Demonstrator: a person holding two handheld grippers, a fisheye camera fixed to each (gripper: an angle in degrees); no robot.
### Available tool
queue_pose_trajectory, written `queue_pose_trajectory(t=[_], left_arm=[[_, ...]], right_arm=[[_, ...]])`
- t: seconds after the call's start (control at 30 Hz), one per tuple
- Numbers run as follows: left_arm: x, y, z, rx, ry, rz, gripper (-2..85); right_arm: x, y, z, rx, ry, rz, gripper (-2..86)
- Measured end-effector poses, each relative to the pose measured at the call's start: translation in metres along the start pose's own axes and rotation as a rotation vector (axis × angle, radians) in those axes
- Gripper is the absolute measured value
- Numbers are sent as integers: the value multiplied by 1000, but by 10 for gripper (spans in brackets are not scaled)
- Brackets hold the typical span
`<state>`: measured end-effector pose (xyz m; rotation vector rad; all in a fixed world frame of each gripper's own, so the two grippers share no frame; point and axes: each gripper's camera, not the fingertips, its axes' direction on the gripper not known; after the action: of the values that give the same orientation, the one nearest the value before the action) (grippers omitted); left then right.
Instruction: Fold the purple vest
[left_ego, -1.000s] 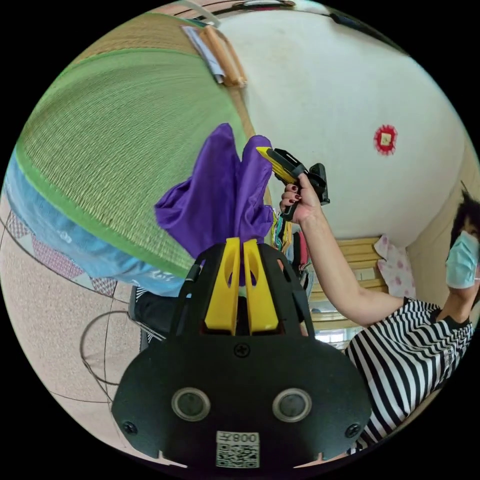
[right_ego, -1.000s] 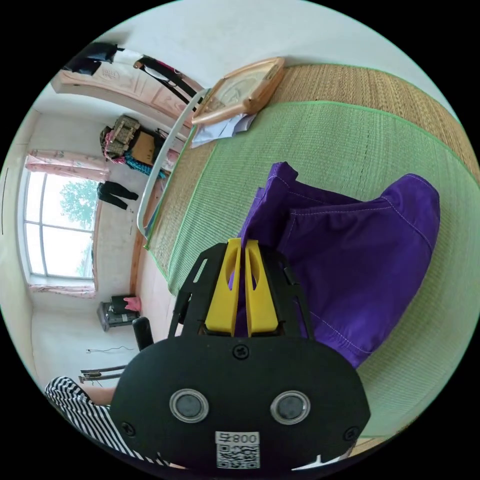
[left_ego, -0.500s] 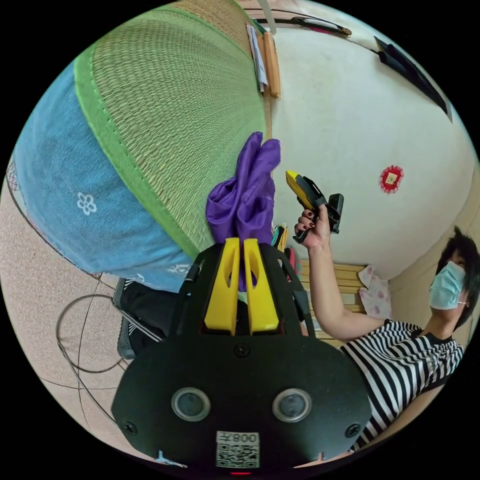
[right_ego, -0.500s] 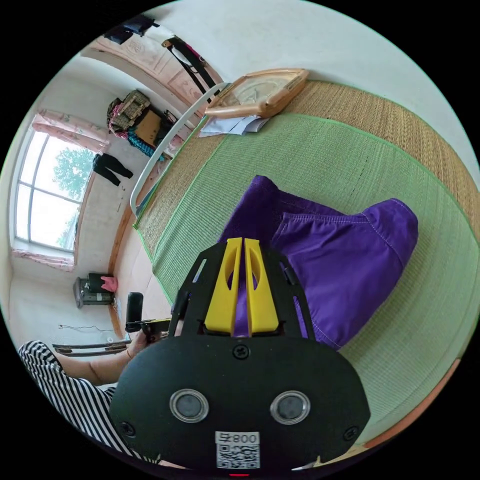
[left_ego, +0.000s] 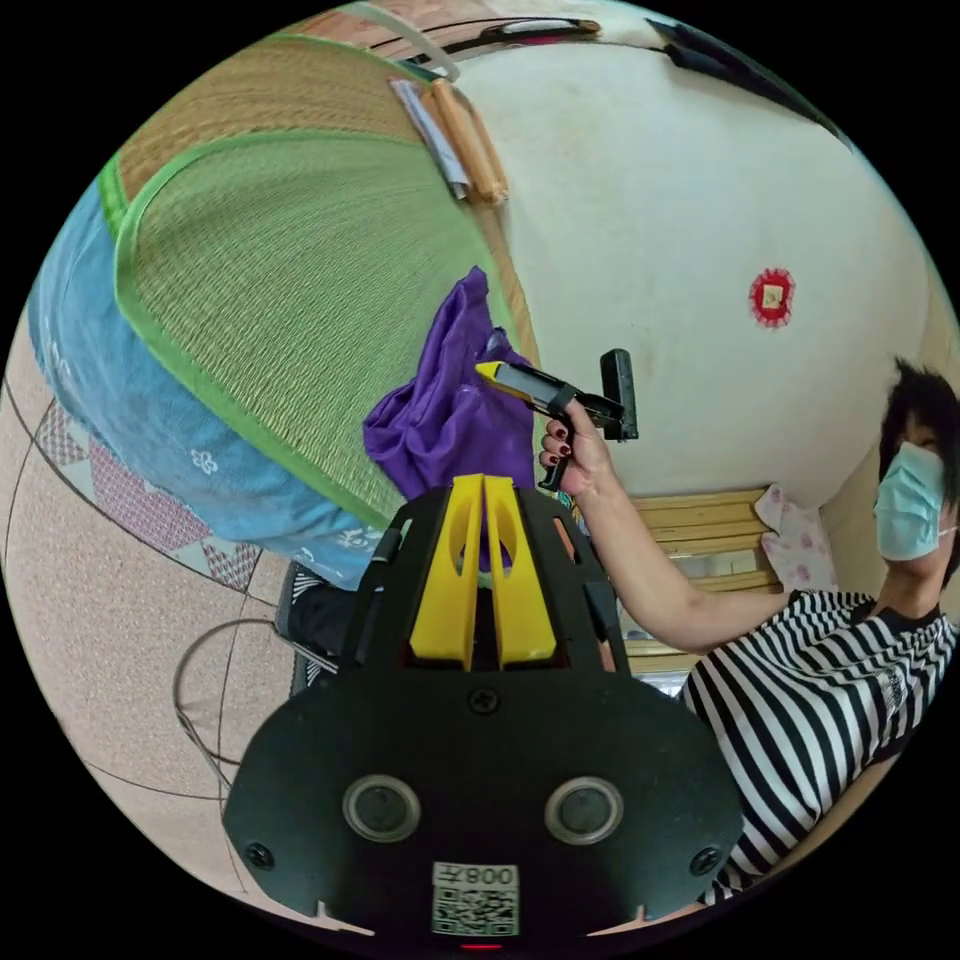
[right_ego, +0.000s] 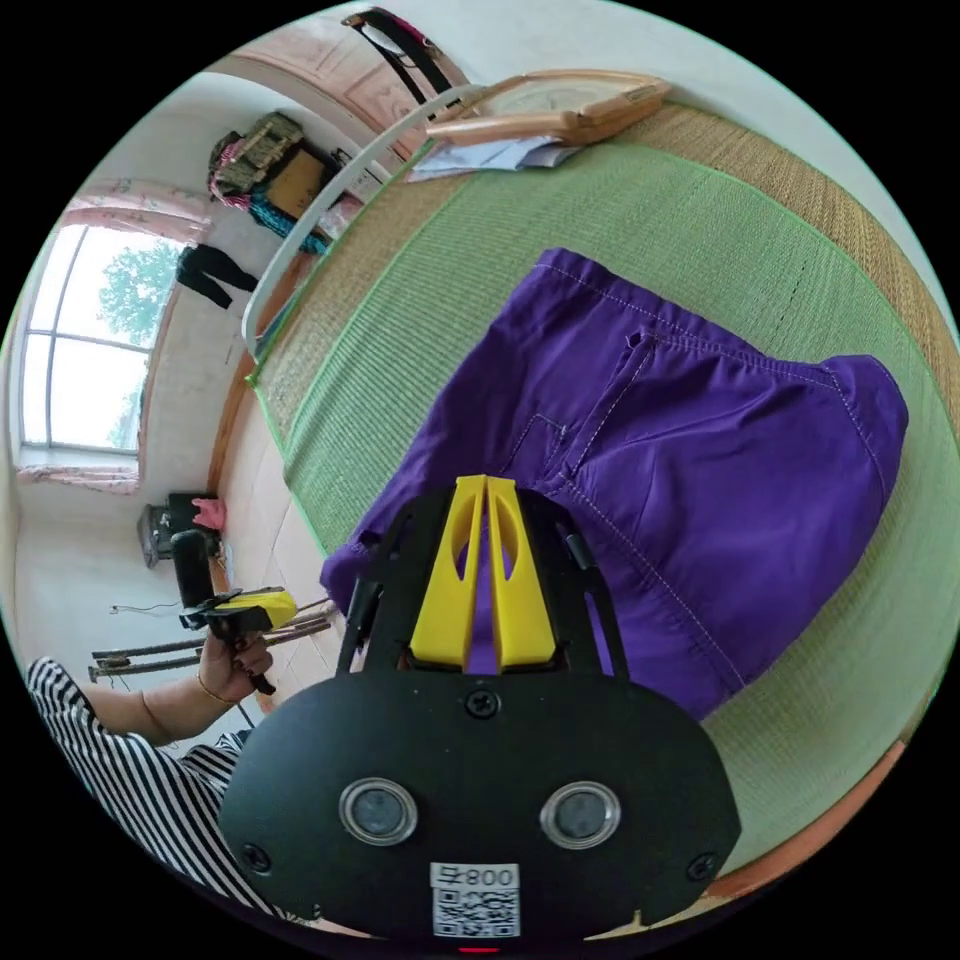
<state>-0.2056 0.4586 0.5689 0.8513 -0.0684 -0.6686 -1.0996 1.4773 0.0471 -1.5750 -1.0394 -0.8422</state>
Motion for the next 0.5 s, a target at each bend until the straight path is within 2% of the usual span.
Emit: queue_pose_trajectory(t=[0.17,0.27,0.37,0.5], left_arm=[[12,-19,9,-41,-87,106,1],[5,-35,20,-56,-101,102,1],[-7,-46,29,-72,-243,94,1],[3,-53,26,-59,-259,112,1]], right_arm=[[-50,56,-43,31,-93,-112,1],[-79,90,-33,-29,-73,-147,1],[-91,108,-15,-112,-48,-128,2],[-107,126,-57,-45,-61,-120,2]])
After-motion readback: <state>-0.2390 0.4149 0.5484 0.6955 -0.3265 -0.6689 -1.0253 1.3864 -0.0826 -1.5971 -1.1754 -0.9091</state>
